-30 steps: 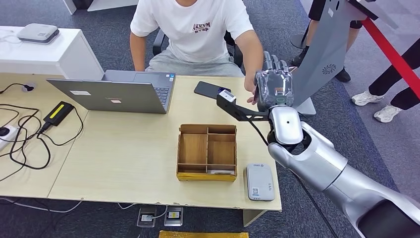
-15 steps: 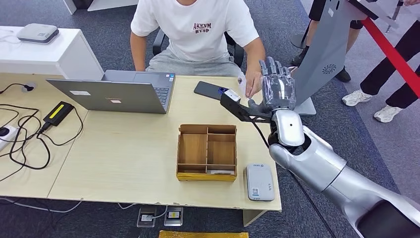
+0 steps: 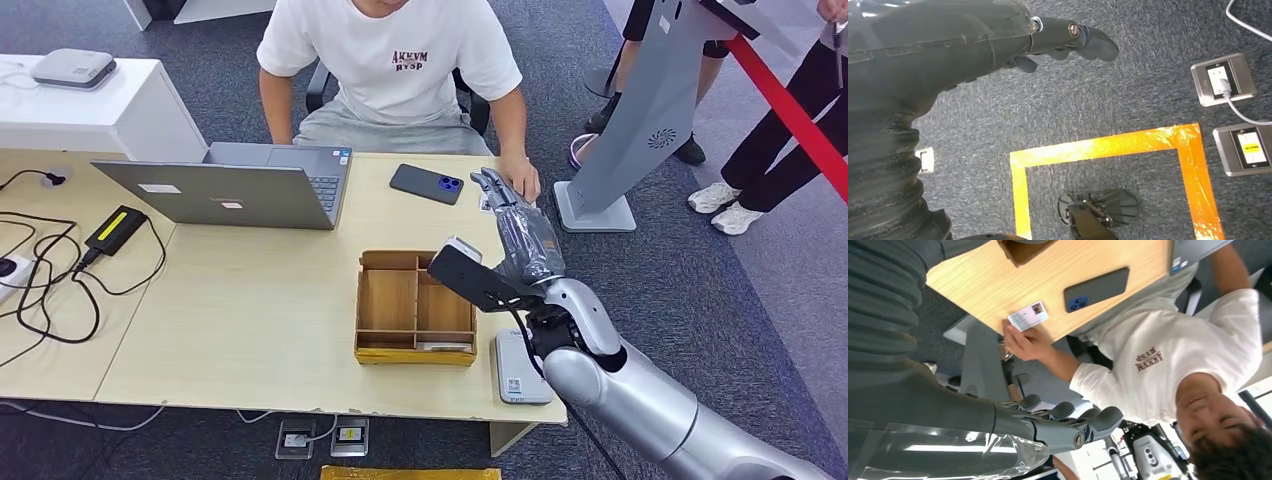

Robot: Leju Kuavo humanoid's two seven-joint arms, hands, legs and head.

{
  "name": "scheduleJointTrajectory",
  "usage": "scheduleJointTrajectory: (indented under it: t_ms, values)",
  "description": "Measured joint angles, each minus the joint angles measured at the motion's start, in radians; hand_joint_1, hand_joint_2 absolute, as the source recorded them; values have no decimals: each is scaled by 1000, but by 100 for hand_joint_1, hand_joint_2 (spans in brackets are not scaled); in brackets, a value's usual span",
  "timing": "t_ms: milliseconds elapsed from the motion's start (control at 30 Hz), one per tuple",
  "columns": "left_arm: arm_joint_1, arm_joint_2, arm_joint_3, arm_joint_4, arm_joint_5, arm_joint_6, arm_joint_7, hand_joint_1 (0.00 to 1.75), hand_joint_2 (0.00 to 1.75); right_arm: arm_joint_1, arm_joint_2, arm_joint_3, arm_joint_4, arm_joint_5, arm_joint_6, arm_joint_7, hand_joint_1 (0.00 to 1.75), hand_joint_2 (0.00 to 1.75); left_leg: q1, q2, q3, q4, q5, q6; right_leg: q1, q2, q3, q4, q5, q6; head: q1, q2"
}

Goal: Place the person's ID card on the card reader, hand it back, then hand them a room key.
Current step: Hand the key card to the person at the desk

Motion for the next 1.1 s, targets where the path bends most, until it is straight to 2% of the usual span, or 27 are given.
scheduleJointTrajectory:
  t_ms: [300, 567, 1100]
  values:
    - [15, -1, 3, 12, 11, 0, -34, 0, 175, 191, -25, -23, -163, 49, 54, -69, 0, 175, 0, 1, 1, 0, 0, 0, 0, 0, 1, 0, 0, 0, 0, 0]
    - [19, -2, 4, 19, 5, 0, -34, 0, 175, 318, -34, -42, -236, 121, 112, -61, 0, 175, 0, 1, 0, 0, 0, 0, 0, 0, 1, 0, 0, 0, 0, 0]
    - [19, -2, 4, 20, 2, 0, -32, 0, 175, 353, -45, -42, -267, 290, 239, 23, 0, 175, 0, 1, 0, 0, 0, 0, 0, 1, 1, 0, 0, 0, 0, 0]
